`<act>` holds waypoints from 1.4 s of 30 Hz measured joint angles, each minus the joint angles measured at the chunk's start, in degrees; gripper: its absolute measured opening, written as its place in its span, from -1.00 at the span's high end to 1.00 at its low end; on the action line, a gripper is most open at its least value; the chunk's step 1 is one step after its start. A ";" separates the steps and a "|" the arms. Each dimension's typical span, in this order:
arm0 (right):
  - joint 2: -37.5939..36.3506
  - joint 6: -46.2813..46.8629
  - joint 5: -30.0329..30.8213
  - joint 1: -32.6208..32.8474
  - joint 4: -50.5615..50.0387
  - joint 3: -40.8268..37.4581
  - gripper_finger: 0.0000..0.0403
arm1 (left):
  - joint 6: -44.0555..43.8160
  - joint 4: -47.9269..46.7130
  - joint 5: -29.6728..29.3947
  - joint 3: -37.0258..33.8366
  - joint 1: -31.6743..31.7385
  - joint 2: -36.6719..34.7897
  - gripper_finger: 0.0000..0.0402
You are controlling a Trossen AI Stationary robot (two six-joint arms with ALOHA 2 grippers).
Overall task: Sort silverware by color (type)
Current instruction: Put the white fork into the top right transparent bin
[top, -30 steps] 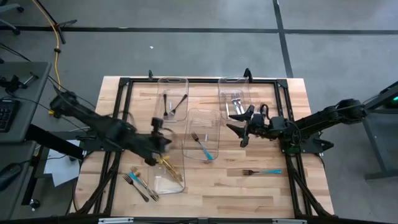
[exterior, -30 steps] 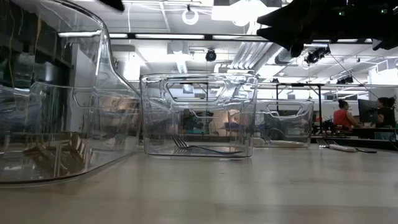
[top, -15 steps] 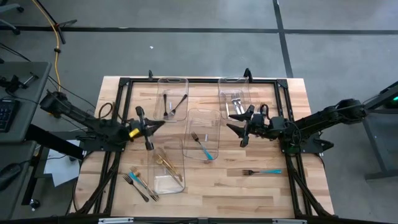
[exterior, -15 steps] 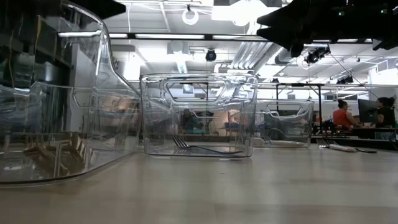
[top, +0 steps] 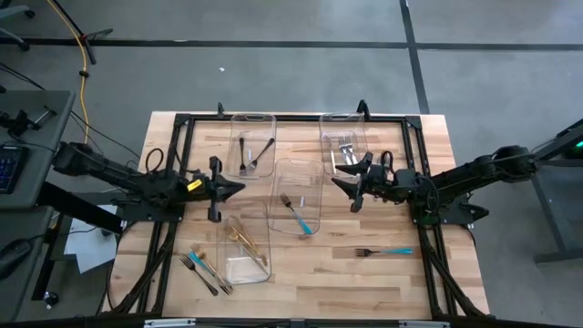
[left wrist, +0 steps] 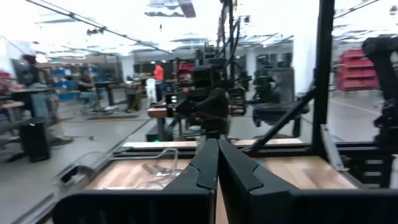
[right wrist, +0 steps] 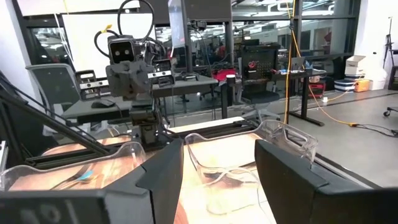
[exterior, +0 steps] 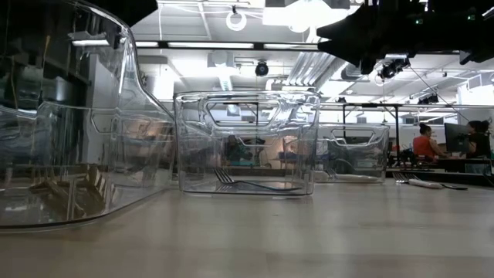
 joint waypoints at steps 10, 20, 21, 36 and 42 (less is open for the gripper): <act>0.00 0.17 0.02 0.00 -0.57 0.00 0.03 | -2.42 -0.01 5.15 0.02 5.31 3.23 1.00; 0.00 0.08 0.02 0.00 -0.86 0.00 0.03 | -2.36 0.31 4.83 0.02 7.23 5.11 1.00; 0.00 0.07 0.02 0.00 -0.89 0.00 0.03 | -2.36 0.45 4.83 0.02 7.23 5.11 1.00; 0.00 1.07 0.07 0.00 -1.73 0.00 0.03 | -2.34 0.42 4.80 0.02 7.21 5.11 1.00; -0.16 8.20 -0.28 0.00 -7.65 0.00 0.03 | -2.34 0.40 4.80 0.02 7.21 5.11 1.00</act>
